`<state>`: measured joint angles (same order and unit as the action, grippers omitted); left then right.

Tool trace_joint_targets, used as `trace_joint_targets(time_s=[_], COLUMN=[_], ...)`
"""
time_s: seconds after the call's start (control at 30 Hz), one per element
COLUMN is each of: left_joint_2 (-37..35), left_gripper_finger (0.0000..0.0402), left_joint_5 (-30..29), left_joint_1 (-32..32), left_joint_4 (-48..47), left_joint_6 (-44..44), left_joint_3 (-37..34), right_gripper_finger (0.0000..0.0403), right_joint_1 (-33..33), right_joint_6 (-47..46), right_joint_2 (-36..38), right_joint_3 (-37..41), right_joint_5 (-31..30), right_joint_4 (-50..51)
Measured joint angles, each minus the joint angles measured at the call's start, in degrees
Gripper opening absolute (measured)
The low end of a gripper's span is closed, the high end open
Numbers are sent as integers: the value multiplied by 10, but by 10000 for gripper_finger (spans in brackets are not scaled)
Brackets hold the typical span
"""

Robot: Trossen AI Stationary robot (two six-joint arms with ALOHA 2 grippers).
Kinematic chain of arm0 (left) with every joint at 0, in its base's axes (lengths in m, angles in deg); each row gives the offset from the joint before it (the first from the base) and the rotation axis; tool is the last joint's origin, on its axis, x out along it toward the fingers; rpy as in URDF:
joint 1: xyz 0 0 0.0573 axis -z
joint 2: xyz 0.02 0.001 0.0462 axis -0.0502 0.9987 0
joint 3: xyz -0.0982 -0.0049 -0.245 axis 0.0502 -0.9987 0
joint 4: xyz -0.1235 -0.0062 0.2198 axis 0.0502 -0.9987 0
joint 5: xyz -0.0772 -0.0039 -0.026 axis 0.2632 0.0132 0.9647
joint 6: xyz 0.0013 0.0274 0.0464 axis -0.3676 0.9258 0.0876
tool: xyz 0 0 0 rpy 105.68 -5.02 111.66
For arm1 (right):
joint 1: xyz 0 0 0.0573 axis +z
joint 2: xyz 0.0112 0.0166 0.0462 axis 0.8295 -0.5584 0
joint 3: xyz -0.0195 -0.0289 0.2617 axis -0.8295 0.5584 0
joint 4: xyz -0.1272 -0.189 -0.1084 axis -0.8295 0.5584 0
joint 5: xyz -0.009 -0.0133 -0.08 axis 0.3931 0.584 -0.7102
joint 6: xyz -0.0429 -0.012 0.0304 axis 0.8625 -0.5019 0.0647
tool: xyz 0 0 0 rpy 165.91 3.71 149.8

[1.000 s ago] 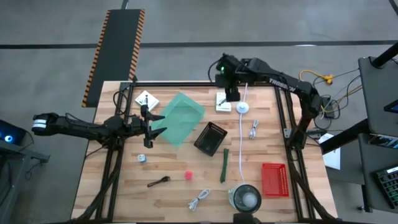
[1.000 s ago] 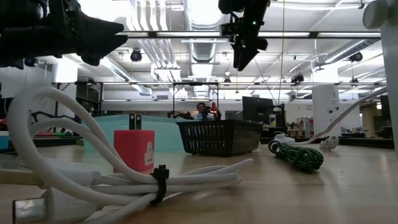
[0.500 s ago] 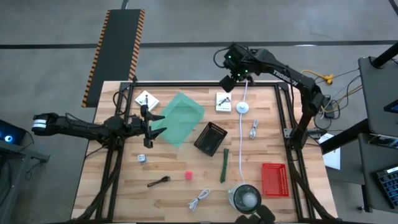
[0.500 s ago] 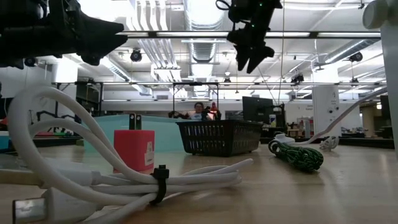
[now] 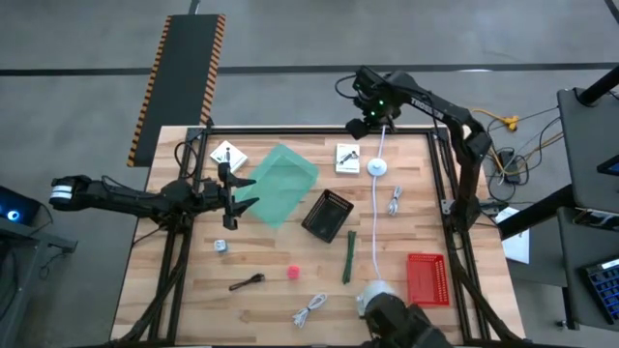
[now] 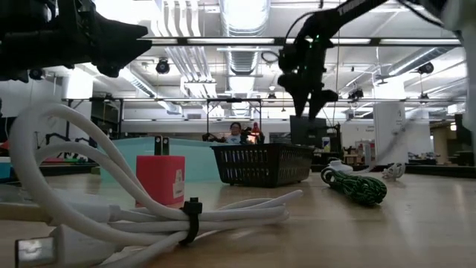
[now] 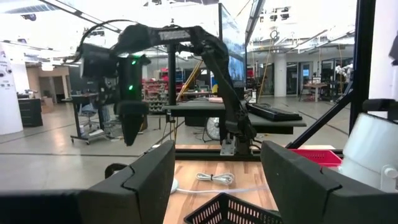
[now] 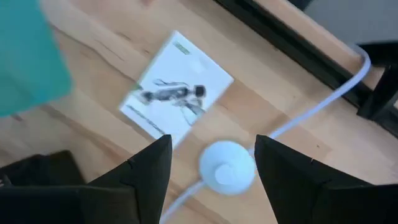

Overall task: Pick and place items into bin
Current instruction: Put the top white charger cable into the green bin

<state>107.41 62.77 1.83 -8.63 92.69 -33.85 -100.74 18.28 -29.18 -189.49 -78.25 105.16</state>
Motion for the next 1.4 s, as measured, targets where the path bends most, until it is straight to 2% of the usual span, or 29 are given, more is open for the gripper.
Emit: trace_joint_targets(time_s=[0.2, 0.33, 0.43, 0.57, 0.73, 0.97, 1.17, 1.33, 1.4], left_joint_2=[3, 4, 4, 4, 3, 6, 19, 32, 34], left_gripper_finger=[222, 222, 222, 222, 222, 222, 222, 222, 222], left_joint_5=[0, 0, 0, 0, 0, 0, 0, 0, 0], left_joint_1=[0, 0, 0, 0, 0, 0, 0, 0, 0], left_joint_4=[0, 0, 0, 0, 0, 0, 0, 0, 0], left_joint_6=[0, 0, 0, 0, 0, 0, 0, 0, 2], left_joint_3=[0, 0, 0, 0, 1, 0, -2, -1, -1], right_gripper_finger=[215, 215, 215, 215, 215, 215, 214, 214, 214], right_joint_1=[-2, -2, -1, 11, 29, 31, 23, 14, 14], right_joint_6=[22, 25, 71, 289, 567, 734, 813, 799, 777], right_joint_2=[-27, -25, -11, 21, 51, 54, 53, 47, 49], right_joint_3=[-47, -67, -81, -90, -88, -73, -54, -52, -52], right_joint_5=[4, 30, 40, 33, -42, -91, -112, -138, -130], right_joint_4=[36, 40, 42, 60, 67, 66, 51, 53, 55])
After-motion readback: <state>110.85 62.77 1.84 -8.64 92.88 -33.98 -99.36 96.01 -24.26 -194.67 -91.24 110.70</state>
